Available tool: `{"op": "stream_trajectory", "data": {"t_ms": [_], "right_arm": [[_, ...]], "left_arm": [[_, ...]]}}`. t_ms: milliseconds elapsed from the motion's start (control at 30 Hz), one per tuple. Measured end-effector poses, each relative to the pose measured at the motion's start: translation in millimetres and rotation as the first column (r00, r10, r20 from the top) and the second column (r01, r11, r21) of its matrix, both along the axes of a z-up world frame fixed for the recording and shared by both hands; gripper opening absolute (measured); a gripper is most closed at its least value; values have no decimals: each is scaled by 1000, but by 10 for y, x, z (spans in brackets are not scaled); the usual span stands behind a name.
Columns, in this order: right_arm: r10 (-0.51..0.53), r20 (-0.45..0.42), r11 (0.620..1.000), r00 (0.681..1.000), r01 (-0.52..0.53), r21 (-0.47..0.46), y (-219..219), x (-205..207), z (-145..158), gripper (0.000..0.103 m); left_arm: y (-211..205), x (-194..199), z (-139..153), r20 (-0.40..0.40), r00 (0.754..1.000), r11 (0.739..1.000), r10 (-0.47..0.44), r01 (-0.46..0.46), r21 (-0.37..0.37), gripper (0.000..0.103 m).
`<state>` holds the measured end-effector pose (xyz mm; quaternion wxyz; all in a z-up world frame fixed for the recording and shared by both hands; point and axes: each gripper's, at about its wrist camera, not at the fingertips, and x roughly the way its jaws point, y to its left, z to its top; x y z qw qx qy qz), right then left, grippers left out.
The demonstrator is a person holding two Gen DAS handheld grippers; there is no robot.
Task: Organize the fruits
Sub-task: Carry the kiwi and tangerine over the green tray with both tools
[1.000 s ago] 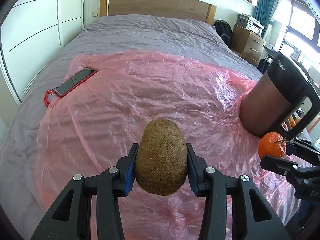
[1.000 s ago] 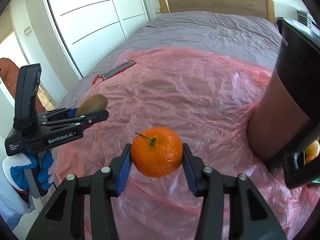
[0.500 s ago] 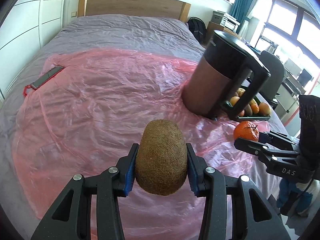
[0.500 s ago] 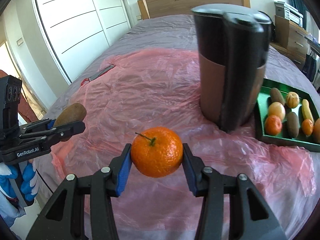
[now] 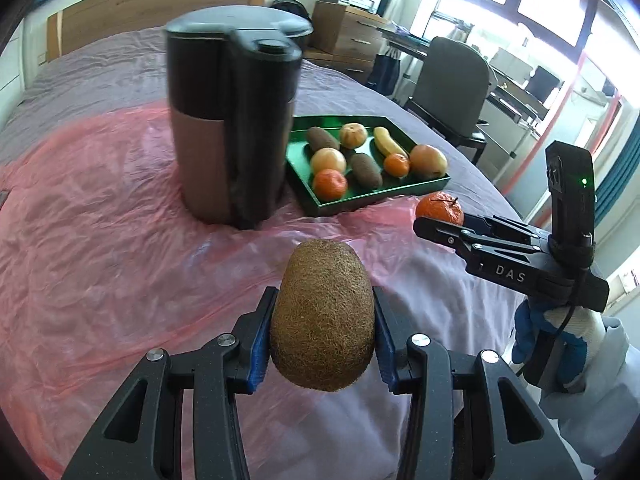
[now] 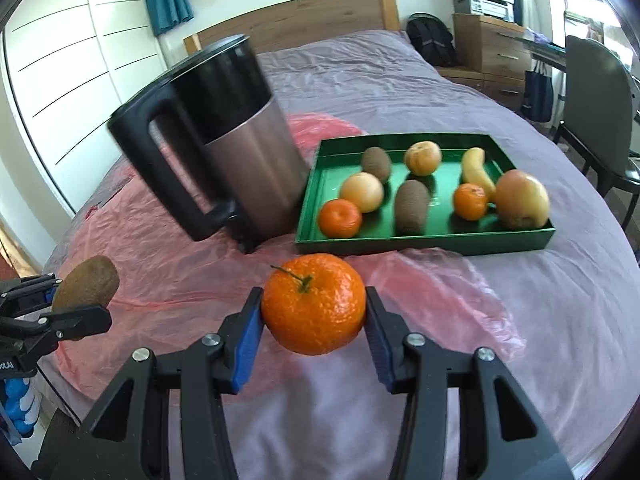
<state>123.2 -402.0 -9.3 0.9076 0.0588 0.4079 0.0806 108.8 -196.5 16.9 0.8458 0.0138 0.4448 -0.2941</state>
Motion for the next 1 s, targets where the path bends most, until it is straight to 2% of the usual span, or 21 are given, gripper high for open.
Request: {"op": "stream_trajectory", "data": {"t_ms": [233,400,567,700,867,1000], "right_arm": [[-82,47,997,996,82,8,-623,253,18,77],[-101,92,995,991,100,16,-884,619,61,77],[-104,97,994,990,105,-9,-1091,1113,61,77],[-99,68,994,993,102,-34,-1195,1481,-85,77],[-111,29,993,993,112,-42,-1314,1742,-330,77],[-115,20,992,993,116,-55,-1364,1883,-437,77]], "left_arm": [[-792,303,-22,-12,996,996,-87,87,23,39],[-1247,676,-22,24,994,992,-110,108,67,39],[-1637,1159,-75,67,995,991,-77,69,118,39],[-1821,1493,-227,87,995,986,-39,24,166,39],[-1975,1766,-440,99,995,978,-21,0,210,39],[-2070,1853,-561,93,995,976,-24,4,218,39]]}}
